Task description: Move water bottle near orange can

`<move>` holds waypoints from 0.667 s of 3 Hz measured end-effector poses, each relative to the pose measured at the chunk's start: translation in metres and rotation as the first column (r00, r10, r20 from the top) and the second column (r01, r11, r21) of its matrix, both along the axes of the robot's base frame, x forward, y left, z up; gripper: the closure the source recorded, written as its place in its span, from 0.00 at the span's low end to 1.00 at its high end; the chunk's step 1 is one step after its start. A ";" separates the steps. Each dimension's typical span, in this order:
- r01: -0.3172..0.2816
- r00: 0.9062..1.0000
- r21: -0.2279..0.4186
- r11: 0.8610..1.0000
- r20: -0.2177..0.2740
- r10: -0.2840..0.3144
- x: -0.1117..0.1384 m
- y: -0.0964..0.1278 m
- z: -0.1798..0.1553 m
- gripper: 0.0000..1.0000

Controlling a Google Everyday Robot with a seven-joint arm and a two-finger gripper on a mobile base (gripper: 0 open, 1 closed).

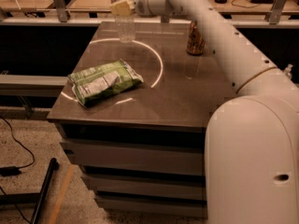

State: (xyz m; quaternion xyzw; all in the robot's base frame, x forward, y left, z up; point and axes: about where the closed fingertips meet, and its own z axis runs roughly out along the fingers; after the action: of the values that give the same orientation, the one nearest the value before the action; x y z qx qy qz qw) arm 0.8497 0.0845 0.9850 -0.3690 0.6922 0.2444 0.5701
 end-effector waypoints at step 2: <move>-0.065 0.983 0.021 0.998 0.172 0.060 -0.001 -0.042 0.098 1.00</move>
Offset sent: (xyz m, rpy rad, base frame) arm 0.0209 -0.0711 0.1457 0.0543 -0.2308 0.0787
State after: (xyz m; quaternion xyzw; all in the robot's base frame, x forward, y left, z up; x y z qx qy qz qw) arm 0.8491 0.0425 1.0834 -0.4025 0.6254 0.2387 0.6244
